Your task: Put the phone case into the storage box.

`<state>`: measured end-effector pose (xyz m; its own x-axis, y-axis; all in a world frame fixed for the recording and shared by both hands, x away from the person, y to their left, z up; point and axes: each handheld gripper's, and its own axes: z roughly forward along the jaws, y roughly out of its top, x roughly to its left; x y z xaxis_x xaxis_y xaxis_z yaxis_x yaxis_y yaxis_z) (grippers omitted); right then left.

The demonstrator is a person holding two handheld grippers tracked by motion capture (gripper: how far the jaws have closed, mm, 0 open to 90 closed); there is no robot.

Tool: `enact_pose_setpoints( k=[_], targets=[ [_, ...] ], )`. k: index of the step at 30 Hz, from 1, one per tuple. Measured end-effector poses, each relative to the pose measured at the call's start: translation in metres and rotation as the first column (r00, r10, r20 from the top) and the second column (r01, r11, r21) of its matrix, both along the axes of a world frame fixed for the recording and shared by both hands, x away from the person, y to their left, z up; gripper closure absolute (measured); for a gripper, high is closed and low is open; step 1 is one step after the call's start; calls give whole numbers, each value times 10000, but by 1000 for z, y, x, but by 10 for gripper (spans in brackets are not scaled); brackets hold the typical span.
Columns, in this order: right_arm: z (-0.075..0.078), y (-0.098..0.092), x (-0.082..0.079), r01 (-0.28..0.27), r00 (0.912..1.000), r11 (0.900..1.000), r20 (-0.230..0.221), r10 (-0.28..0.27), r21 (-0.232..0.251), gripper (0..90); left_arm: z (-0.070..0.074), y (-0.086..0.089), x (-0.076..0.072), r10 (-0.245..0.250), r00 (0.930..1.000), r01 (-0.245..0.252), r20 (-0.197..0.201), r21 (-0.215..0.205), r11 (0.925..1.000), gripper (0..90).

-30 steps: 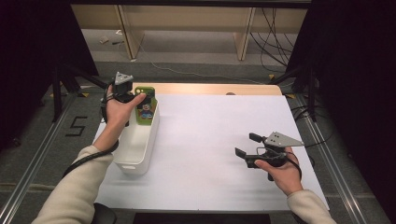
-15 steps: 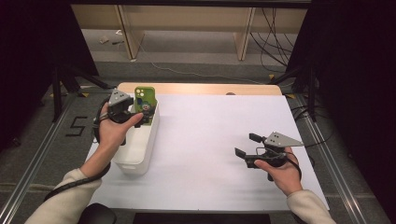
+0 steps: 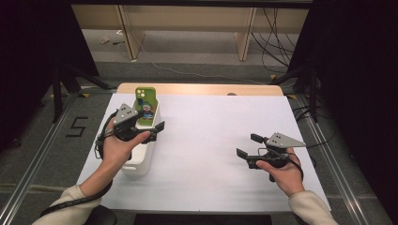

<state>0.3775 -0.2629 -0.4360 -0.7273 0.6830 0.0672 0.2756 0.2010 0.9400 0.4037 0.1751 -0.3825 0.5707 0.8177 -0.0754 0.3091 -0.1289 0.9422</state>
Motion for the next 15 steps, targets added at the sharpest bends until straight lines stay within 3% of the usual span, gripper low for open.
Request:
enact_pose_setpoints(
  k=[15],
  targets=[
    [0,0,-1,-24,10000,10000,-6,24,11,158,-12,-5,-35,-878,9959,878,197,10,9961,118]
  ],
)
